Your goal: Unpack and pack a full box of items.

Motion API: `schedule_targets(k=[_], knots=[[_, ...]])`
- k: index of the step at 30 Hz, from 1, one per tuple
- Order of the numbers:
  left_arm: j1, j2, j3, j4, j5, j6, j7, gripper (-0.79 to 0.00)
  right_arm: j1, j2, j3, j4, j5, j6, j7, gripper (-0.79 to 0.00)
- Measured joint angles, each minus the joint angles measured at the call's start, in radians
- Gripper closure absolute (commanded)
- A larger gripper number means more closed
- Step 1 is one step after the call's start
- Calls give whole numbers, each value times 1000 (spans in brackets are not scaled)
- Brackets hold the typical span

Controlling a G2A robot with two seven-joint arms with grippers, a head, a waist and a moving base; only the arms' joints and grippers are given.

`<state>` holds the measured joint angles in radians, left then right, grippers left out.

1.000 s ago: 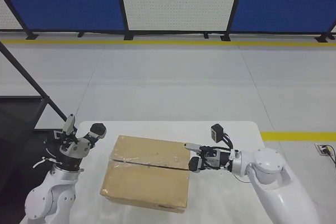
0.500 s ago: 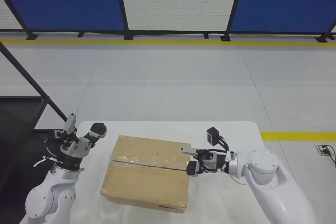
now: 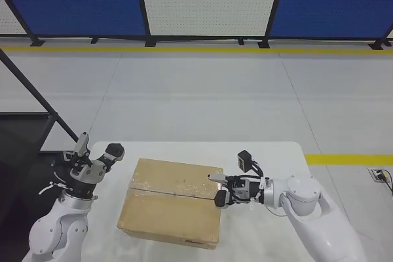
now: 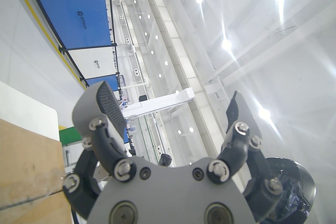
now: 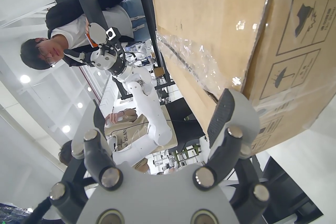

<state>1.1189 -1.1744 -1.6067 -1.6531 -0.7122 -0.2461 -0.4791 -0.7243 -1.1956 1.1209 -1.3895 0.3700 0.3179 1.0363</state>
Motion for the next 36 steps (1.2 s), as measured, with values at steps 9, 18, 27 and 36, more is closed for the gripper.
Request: schedule_targets(k=[9, 18, 27, 36], knots=[[12, -1, -7, -5, -4, -5, -1, -785, 17, -7, -28, 6, 23, -20, -26, -785], [24, -2, -14, -16, -8, -5, -1, -785, -5, 2, 5, -47, 20, -40, -50, -785], [11, -4, 3, -14, -3, 4, -14, -785, -97, 31, 86, -131, -8, -12, -58, -785], [10, -4, 6, -3, 10, 22, -33, -785, -85, 26, 50, -107, 17, -65, -48, -785]])
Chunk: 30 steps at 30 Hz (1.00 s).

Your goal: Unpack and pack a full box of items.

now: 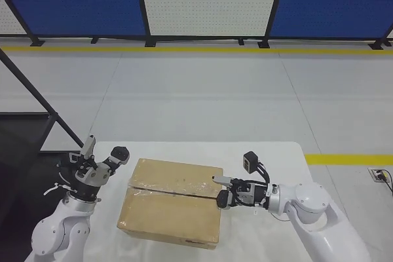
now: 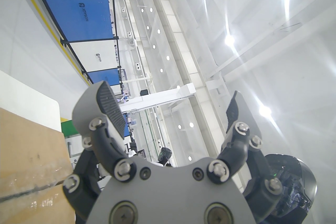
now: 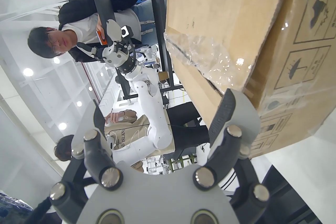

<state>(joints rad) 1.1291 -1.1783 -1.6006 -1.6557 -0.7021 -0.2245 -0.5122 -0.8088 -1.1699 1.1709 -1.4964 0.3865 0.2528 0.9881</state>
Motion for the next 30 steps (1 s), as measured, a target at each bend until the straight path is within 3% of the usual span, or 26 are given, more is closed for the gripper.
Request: schedule_targets(k=[13, 18, 27, 30], knots=[[57, 9, -34, -14, -17, 89, -64, -785, 44, -9, -37, 52, 31, -68, 14, -785], [83, 14, -66, -19, -42, 129, -99, -785, 45, -11, -43, 50, 55, -33, -4, -785], [75, 14, -56, -32, -48, 133, -88, -785, -48, -11, -70, -77, 64, 1, -79, -785], [54, 13, -43, -24, -49, 132, -87, -785, -90, -9, -58, -130, 46, -22, -156, -785]])
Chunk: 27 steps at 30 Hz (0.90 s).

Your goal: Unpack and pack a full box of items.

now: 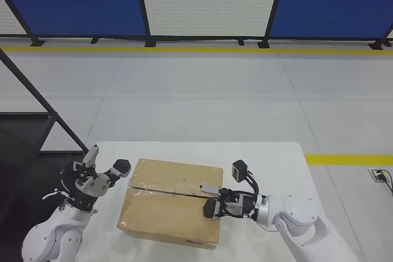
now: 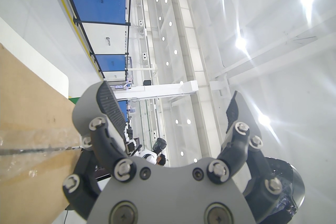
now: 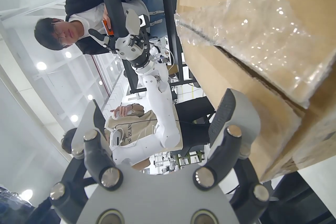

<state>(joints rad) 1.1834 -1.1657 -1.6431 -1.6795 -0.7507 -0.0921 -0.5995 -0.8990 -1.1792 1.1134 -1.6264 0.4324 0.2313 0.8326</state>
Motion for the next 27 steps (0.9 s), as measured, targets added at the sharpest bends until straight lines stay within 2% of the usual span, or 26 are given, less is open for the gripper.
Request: schedule_targets(k=[4, 7, 16, 18, 21, 27], knots=[[-20, -2, 19, 10, 15, -14, 13, -785, -64, 3, -1, -102, -93, -53, -130, -785], [-27, -2, 29, 15, 21, -12, 11, -785, -93, 3, 21, -125, -66, -58, -173, -785], [-27, -1, 29, 19, 11, 19, 3, -785, -94, 3, 22, -128, -64, -61, -171, -785], [-27, -1, 29, 19, 12, 19, 4, -785, -96, 4, 21, -158, -72, -119, -173, -785], [-19, -1, 33, 4, 22, 18, 14, -785, -91, 13, 17, -222, -239, -193, -169, -785], [-18, 1, 23, -6, 20, 21, -2, -785, -69, 37, -12, -348, -722, -184, -69, -785]])
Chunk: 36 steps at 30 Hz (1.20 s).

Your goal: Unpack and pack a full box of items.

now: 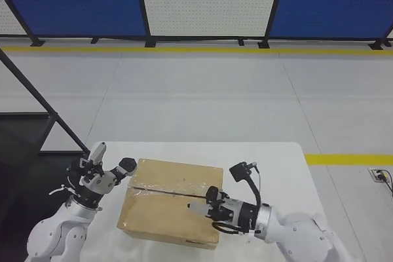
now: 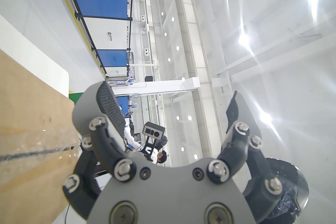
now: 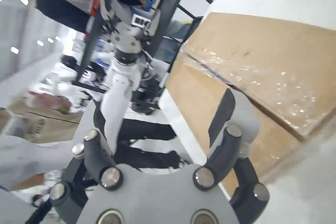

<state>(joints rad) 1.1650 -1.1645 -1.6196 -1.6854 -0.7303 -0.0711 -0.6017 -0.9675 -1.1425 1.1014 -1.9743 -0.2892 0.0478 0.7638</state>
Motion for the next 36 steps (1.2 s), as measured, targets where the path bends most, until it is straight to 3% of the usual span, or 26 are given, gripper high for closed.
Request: schedule_targets(k=[5, 8, 19, 22, 29, 36], knots=[[9, 3, -19, -8, -14, 4, -30, -785, 27, 6, -105, -84, -435, 25, 43, -785], [16, 4, -29, -9, -21, -5, -31, -785, 33, 2, -150, -99, -584, 58, 61, -785], [26, 2, -20, -9, -27, -21, -22, -785, 34, 2, -151, -99, -587, 60, 62, -785], [26, 2, -20, -10, -27, -20, -22, -785, 53, 2, -185, -102, -671, -9, 25, -785], [49, 5, -30, -35, -16, -14, -30, -785, 146, -24, -362, -61, -1254, -52, 104, -785], [72, 9, -49, -45, -18, -19, -65, -785, 178, -63, -509, -26, -1763, -5, 261, -785]])
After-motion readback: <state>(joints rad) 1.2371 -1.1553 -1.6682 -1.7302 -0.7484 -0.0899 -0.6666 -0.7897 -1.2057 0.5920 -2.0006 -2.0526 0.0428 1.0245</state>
